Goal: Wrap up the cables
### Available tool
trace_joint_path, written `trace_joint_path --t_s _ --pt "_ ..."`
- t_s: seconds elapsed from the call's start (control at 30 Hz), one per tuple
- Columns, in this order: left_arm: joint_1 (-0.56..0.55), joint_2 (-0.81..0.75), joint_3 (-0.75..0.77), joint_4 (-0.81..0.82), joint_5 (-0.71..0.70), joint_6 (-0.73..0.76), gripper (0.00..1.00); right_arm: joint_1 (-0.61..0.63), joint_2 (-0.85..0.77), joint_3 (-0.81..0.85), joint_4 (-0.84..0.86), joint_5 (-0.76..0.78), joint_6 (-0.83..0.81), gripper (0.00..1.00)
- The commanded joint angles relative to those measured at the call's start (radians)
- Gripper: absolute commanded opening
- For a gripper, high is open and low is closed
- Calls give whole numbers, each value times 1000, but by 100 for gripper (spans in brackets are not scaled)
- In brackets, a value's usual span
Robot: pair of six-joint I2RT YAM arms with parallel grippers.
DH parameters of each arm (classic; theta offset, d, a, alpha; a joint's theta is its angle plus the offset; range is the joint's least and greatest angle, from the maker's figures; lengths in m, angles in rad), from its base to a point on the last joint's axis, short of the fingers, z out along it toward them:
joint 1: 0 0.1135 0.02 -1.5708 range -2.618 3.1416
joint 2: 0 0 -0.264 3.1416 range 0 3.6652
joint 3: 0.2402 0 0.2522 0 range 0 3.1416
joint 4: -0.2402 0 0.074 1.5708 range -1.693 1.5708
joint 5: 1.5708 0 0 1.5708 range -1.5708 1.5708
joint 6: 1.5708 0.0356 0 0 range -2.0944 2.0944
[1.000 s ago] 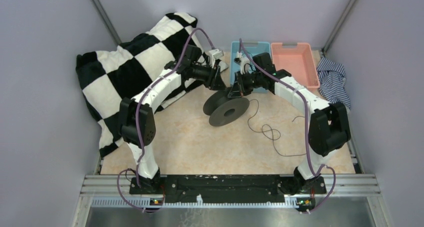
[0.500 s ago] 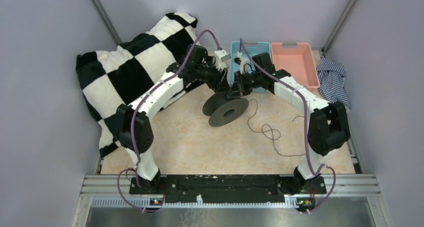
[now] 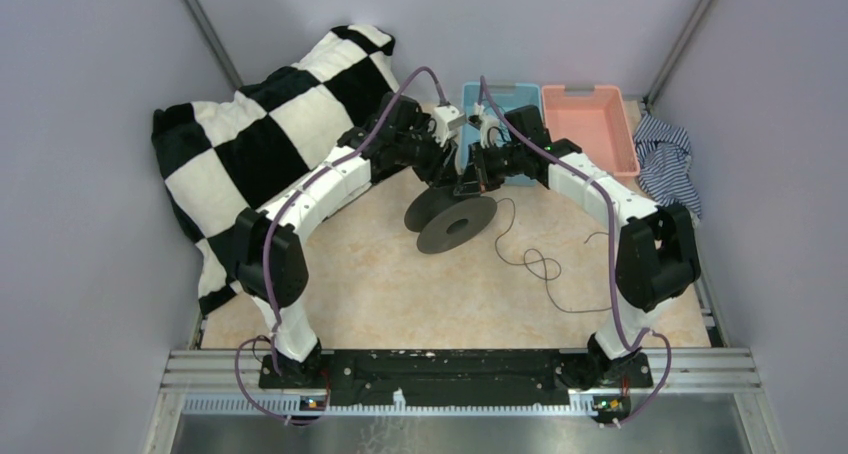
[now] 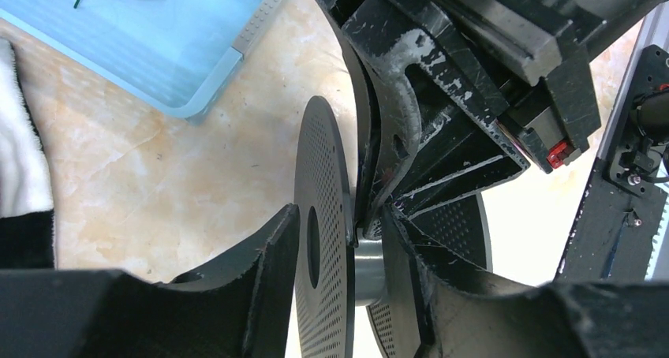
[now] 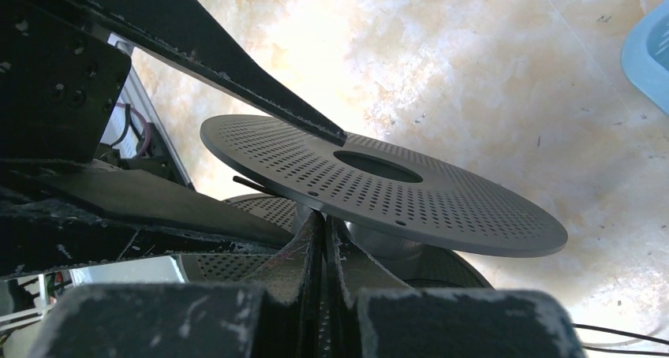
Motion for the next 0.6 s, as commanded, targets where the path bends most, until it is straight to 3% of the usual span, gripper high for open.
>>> trace_joint_path --t_s 0.0,0.2,0.57 --pt "-1 -36 -8 4 -10 12 47 15 5 16 49 -14 5 0" --pt "-1 -30 -9 -3 12 13 41 14 8 16 57 -14 10 0" --pt "0 -52 -33 -11 -42 36 39 15 14 18 51 -11 9 0"
